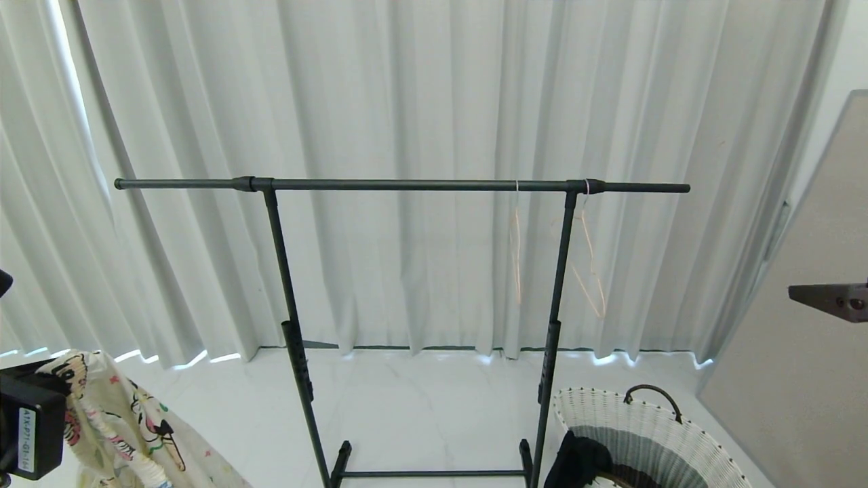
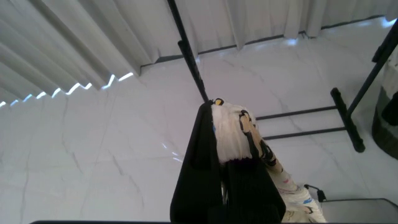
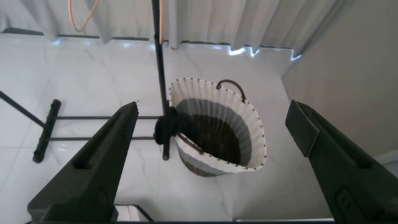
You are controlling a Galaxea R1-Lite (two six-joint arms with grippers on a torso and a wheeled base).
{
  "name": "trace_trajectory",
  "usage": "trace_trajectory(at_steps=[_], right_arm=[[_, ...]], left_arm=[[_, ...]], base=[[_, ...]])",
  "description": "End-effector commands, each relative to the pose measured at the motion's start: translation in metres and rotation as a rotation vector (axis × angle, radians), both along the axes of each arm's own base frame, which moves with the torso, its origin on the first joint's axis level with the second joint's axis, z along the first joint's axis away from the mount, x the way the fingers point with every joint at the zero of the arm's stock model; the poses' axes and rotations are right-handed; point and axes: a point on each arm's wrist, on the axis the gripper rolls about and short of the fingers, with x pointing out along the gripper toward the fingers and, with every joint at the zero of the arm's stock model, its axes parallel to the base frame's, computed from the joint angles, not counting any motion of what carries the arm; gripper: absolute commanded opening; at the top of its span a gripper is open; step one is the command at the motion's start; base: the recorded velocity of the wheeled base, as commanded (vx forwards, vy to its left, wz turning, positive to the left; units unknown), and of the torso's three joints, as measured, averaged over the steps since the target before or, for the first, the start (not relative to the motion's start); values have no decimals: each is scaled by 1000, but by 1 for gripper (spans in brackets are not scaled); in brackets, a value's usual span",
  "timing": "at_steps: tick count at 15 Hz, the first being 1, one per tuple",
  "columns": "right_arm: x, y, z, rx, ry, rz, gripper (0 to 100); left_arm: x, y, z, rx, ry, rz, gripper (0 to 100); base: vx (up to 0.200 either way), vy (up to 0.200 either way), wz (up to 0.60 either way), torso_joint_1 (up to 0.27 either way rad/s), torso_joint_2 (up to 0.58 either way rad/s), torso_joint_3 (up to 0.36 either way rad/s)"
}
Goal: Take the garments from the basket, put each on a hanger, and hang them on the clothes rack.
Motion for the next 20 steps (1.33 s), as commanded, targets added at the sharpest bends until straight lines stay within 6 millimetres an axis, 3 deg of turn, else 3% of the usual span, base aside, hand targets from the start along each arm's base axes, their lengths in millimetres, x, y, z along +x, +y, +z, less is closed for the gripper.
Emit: trace_trajectory(at_steps=[1, 5, 16, 20], right_arm=[[5, 2, -2, -4, 15, -1, 100], [22, 6, -5, 23, -12, 9, 100], [53, 15, -18, 33, 21, 21, 100], [72, 23, -32, 54, 83, 61, 100]], left_arm=[[2, -1, 1, -3, -5, -2, 0], [6, -2, 3, -8, -25, -4, 0], [9, -3, 2, -13, -9, -22, 0], [13, -3, 1, -12, 3, -20, 0]], base=[[0, 0, 0, 261, -569, -300], [0, 0, 0, 161, -342, -179], [200, 0, 0, 13, -12, -8], [200, 0, 0, 0, 5, 1]])
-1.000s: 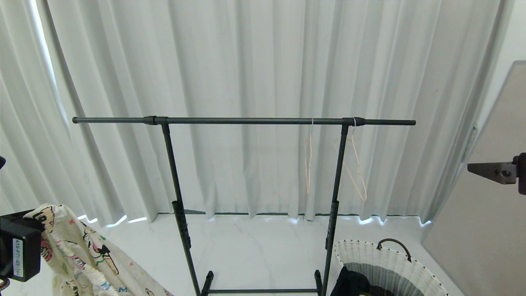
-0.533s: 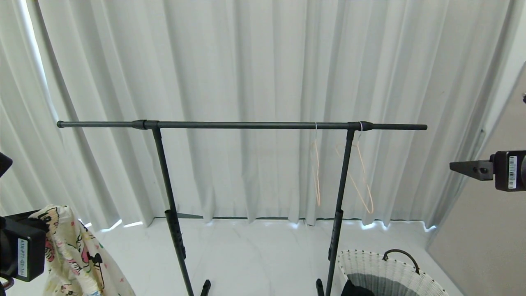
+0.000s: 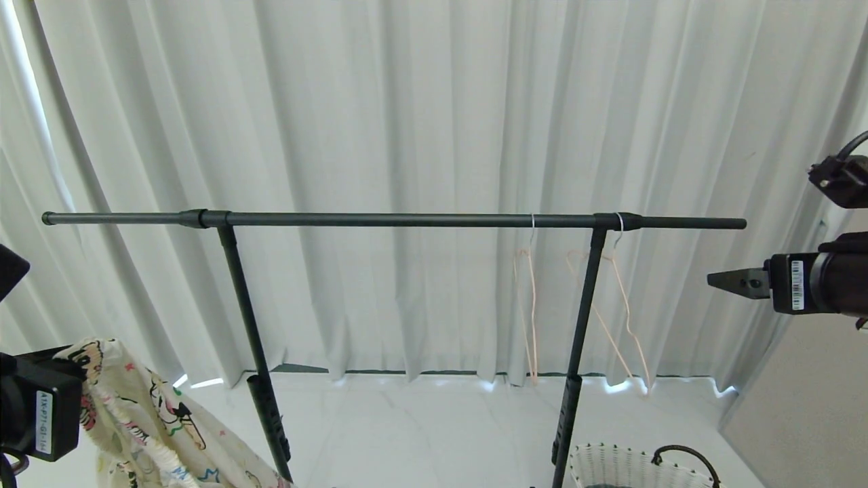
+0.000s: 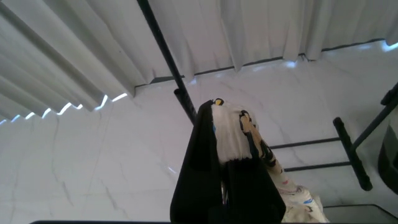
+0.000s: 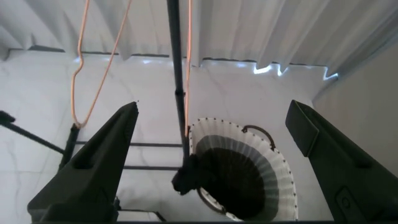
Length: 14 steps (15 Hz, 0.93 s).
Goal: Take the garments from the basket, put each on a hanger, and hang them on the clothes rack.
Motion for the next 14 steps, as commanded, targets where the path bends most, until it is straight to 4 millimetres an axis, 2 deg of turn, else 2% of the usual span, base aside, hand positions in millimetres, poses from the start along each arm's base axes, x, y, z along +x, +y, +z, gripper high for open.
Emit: trace_trajectory(at_steps=[1, 3, 5, 6, 8, 14], right_arm=[[15, 5, -14, -17, 59, -4, 100], [26, 6, -25, -22, 86, -15, 100], [48, 3, -54, -38, 127, -53, 100], [53, 3, -62, -41, 140, -58, 100], [68, 7, -91, -42, 175, -50, 100], [108, 9, -140, -30, 224, -13, 100]], left_arm=[[2, -1, -1, 2, 11, 0, 0], [3, 0, -1, 2, 12, 2, 0], [6, -1, -3, 1, 26, 5, 0], [8, -1, -3, 1, 23, 5, 0], [17, -3, -2, 0, 1, 5, 0], [27, 1, -3, 0, -5, 50, 0]], base=[[200, 0, 0, 2, 7, -2], [200, 0, 0, 2, 5, 0], [200, 0, 0, 5, -2, 2], [0, 0, 0, 0, 0, 0], [0, 0, 0, 0, 0, 0], [0, 0, 0, 0, 0, 0]])
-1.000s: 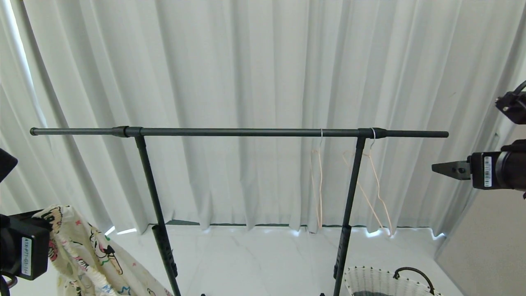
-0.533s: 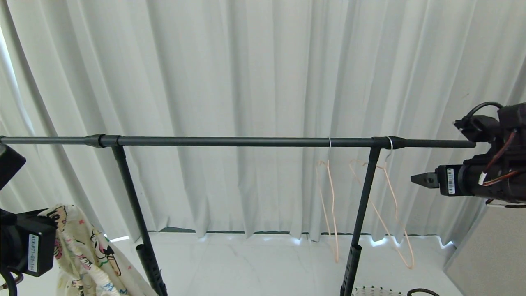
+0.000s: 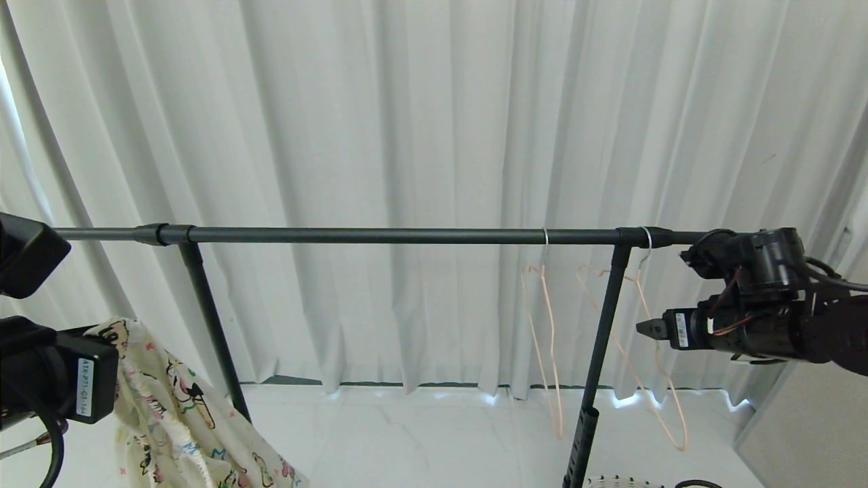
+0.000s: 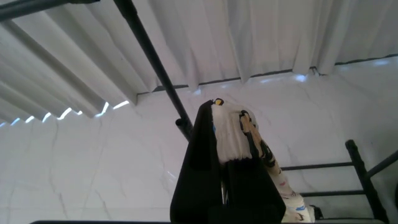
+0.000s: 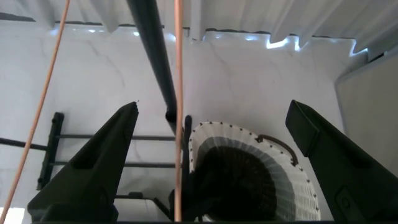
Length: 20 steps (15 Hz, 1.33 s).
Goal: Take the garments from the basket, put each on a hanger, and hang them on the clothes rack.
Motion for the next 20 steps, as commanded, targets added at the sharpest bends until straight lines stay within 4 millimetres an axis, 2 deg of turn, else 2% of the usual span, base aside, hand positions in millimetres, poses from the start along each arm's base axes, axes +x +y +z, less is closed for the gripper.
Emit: trace_trajectory(at_steps=[1, 5, 11, 12, 20], right_arm=[[15, 1, -26, -17, 56, -4, 100], [23, 4, -41, -14, 76, 2, 100], [24, 5, -45, -7, 89, 7, 100], [25, 5, -46, -4, 80, 8, 0], [25, 5, -40, 12, 48, 1, 0]], left_arm=[[3, 2, -2, 1, 11, 17, 0], [3, 4, -2, -2, 12, 32, 0], [2, 4, -2, -3, 11, 39, 0], [2, 4, -1, -4, 8, 39, 0], [1, 7, -1, -5, 2, 57, 0]], base=[[0, 0, 0, 0, 0, 0], [0, 0, 0, 0, 0, 0], [0, 0, 0, 0, 0, 0], [0, 0, 0, 0, 0, 0], [0, 0, 0, 0, 0, 0]])
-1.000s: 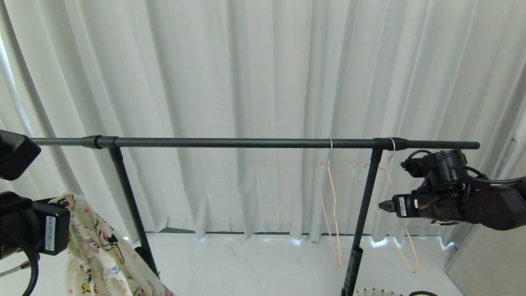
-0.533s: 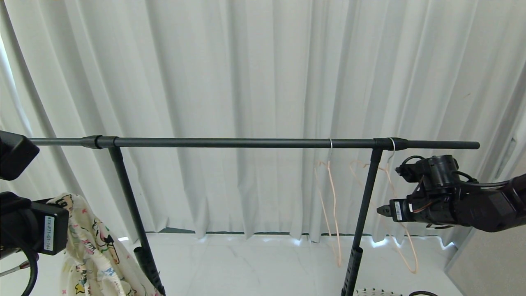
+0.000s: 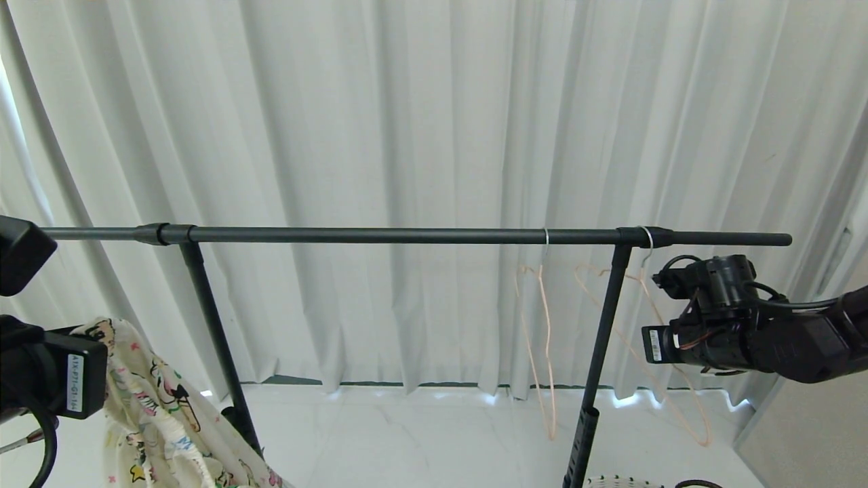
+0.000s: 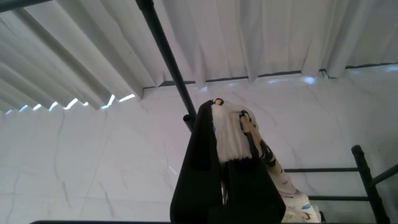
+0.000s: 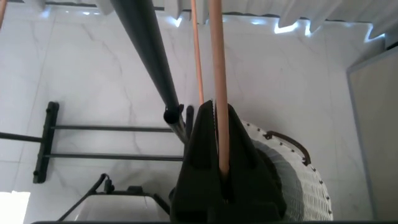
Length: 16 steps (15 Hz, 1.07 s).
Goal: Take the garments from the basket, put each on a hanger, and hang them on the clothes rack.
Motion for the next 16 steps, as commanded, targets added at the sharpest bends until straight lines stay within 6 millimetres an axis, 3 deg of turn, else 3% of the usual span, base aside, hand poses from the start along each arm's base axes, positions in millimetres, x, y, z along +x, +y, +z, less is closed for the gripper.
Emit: trace_trajectory(at_steps=[1, 6, 8, 16], right_arm=[[-3, 0, 8, 15, -24, -8, 0], [-16, -3, 38, 43, -139, -9, 0], [-38, -6, 49, 58, -188, 0, 0], [-73, -4, 37, 75, -397, 18, 0]], left_arm=[[-1, 1, 1, -1, -4, 7, 0], [-3, 8, 2, -3, -16, 53, 0], [-3, 8, 3, -3, -17, 48, 0], [-5, 8, 5, -6, -31, 50, 0]], base=[[0, 0, 0, 0, 0, 0], [0, 0, 0, 0, 0, 0], [0, 0, 0, 0, 0, 0], [0, 0, 0, 0, 0, 0]])
